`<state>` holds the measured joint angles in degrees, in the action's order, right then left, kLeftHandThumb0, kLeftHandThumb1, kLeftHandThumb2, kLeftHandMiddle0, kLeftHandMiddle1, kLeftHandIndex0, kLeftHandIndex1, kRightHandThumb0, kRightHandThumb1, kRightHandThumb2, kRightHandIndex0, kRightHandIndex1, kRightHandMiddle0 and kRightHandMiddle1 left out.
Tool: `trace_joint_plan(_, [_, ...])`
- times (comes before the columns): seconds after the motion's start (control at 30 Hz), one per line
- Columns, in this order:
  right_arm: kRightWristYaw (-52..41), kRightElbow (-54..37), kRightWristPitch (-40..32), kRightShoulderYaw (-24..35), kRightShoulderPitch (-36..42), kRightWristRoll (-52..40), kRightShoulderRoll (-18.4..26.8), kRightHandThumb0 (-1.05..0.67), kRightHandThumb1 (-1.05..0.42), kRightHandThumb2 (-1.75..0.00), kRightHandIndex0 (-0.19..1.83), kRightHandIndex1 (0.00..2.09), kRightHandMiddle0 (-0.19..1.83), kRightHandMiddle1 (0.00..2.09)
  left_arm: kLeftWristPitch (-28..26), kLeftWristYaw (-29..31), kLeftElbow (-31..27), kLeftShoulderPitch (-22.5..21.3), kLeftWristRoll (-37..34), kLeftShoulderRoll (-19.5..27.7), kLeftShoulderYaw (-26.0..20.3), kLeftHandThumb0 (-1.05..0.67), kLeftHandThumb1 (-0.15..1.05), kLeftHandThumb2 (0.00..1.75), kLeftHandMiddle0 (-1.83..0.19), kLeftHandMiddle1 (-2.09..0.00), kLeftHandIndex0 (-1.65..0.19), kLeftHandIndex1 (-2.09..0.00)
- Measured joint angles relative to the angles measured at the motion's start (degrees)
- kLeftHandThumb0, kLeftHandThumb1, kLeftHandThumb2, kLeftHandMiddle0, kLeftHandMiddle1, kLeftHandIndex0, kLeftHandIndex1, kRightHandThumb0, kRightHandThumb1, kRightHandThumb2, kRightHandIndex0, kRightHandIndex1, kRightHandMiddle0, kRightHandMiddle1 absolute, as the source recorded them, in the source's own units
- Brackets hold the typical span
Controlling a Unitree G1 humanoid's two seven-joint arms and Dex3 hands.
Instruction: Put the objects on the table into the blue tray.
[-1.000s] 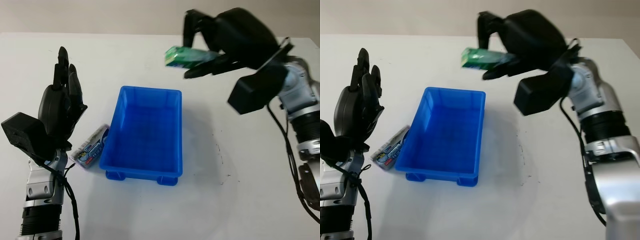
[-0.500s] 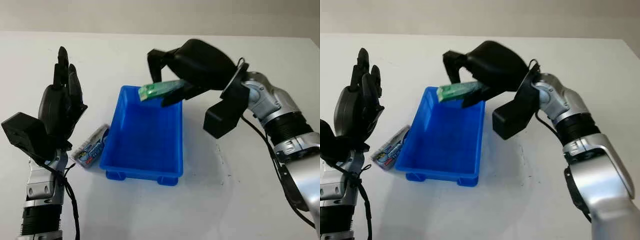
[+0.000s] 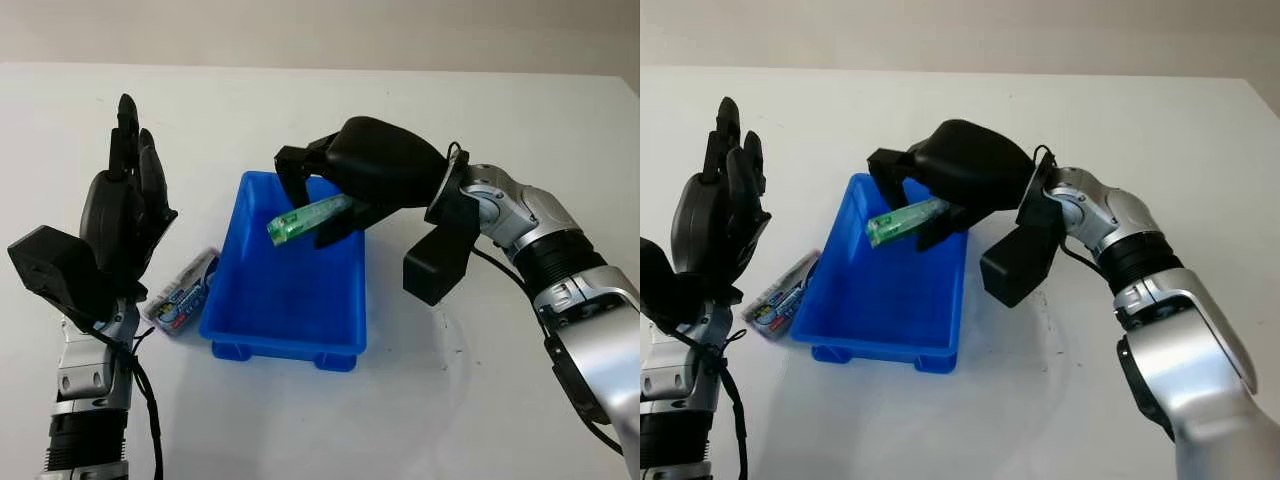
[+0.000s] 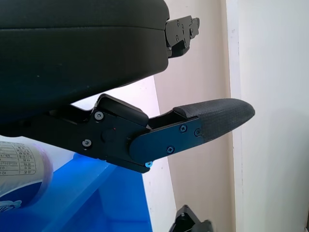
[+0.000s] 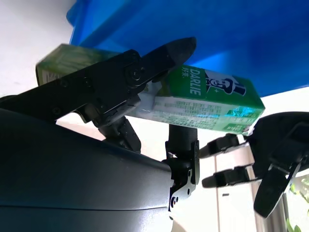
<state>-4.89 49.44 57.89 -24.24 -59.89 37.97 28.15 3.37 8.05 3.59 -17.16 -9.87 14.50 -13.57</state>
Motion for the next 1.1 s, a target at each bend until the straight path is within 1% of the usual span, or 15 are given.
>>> trace_joint_plan(0.03, [-1.47,-0.01,-0.01,0.01,-0.06,-0.76,0.08,-0.65,-0.97,-0.06,0.21,2.09,0.12,2.06,0.0,0.0,-0.02,0.0,0.0,-0.01,0.0,-0.85,1.05,0.74,0.19,0.0,0.19,0.0])
trace_joint_plan(0.07, [-2.97,-0.01,-0.01,0.01,-0.07,-1.47,0.24,-0.69,-0.98,-0.06,0.13,1.99,0.05,1.96,0.0,0.0,-0.03,0.0,-0.01,-0.04,0.0,-0.85,1.05,0.74,0.19,0.0,0.19,0.0])
trace_joint_plan(0.1, [-4.32,-0.01,-0.01,0.01,-0.07,-2.23,0.4,-0.73,-1.01,-0.06,0.1,1.76,0.01,1.78,0.0,0.0,-0.03,0.0,-0.01,-0.05,0.0,-0.84,1.05,0.74,0.19,0.0,0.19,0.0])
trace_joint_plan(0.13, [-5.31,-0.01,-0.01,0.02,-0.07,-2.78,0.52,-0.75,-1.02,-0.06,0.1,1.67,0.01,1.71,0.01,0.01,-0.02,0.0,-0.01,-0.05,0.0,-0.84,1.05,0.74,0.19,0.0,0.19,0.0])
trace_joint_plan(0.17, [-6.23,-0.02,-0.01,0.03,-0.07,-3.3,0.61,-0.77,-1.03,-0.06,0.1,1.49,0.02,1.58,0.02,0.02,-0.03,0.0,-0.01,-0.05,0.0,-0.84,1.05,0.74,0.19,0.0,0.19,0.0])
trace_joint_plan(0.2, [-7.06,-0.03,-0.01,0.05,-0.06,-3.93,0.66,-0.8,-1.04,-0.08,0.11,1.19,0.03,1.35,0.02,0.02,-0.03,0.0,-0.01,-0.05,0.0,-0.84,1.05,0.75,0.19,0.0,0.19,0.0])
trace_joint_plan(0.27, [-8.43,-0.26,-0.01,0.11,-0.04,-4.91,0.73,-0.82,-1.05,-0.12,0.16,0.74,0.07,0.96,0.02,0.01,-0.03,0.0,0.0,-0.13,0.01,-0.83,1.05,0.75,0.19,0.0,0.19,0.0])
trace_joint_plan(0.33, [-8.96,-0.93,0.04,0.23,0.06,-5.5,0.84,-0.84,-1.05,-0.16,0.19,0.39,0.08,0.61,0.02,-0.08,-0.03,0.0,0.21,-0.2,0.11,-0.84,1.05,0.75,0.19,0.0,0.19,0.0])
trace_joint_plan(0.43, [-9.09,-2.31,0.14,0.53,0.33,-6.08,0.91,-0.86,-1.05,-0.21,0.15,0.15,0.06,0.32,0.02,-0.24,-0.02,0.0,0.29,-0.33,0.15,-0.84,1.05,0.74,0.19,0.0,0.19,0.0])
trace_joint_plan(0.53, [-9.11,-3.19,0.19,0.9,0.7,-6.29,0.98,-0.87,-1.05,-0.24,0.05,0.06,-0.02,0.18,0.05,-0.36,-0.02,0.0,0.29,-0.42,0.15,-0.84,1.05,0.74,0.19,0.0,0.19,0.0])
trace_joint_plan(0.7, [-10.05,-5.94,-1.56,1.78,1.52,-7.1,1.25,-0.89,-1.05,-0.28,-0.11,0.01,-0.14,0.08,0.24,-0.38,-0.01,0.0,0.31,-0.46,0.16,-0.84,1.05,0.73,0.19,0.0,0.19,0.0])
trace_joint_plan(0.8, [-11.55,-8.16,-4.28,3.09,2.73,-9.36,1.5,-0.89,-1.05,-0.4,-0.17,0.01,-0.17,0.06,0.29,-0.38,0.0,0.0,0.31,-0.47,0.16,-0.84,1.05,0.74,0.19,0.0,0.19,0.0])
trace_joint_plan(0.87, [-13.54,-10.38,-7.76,4.62,4.68,-12.67,1.57,-0.9,-1.05,-0.53,-0.19,0.0,-0.18,0.05,0.33,-0.35,0.03,0.0,0.31,-0.47,0.15,-0.84,1.05,0.74,0.19,0.0,0.19,0.0])
trace_joint_plan(0.93, [-15.75,-13.35,-12.65,6.66,7.41,-16.57,1.68,-0.91,-1.05,-0.6,-0.19,0.0,-0.19,0.02,0.45,-0.27,0.11,0.03,0.29,-0.45,0.11,-0.84,1.05,0.73,0.19,0.0,0.19,0.0])
trace_joint_plan(1.1, [-19.43,-21.96,-27.93,12.8,16.33,-27.84,0.74,-0.92,-1.05,-0.67,-0.19,0.0,-0.19,0.0,0.69,-0.06,0.59,0.09,0.25,-0.4,-0.19,-0.84,1.05,0.74,0.19,0.0,0.19,0.0])
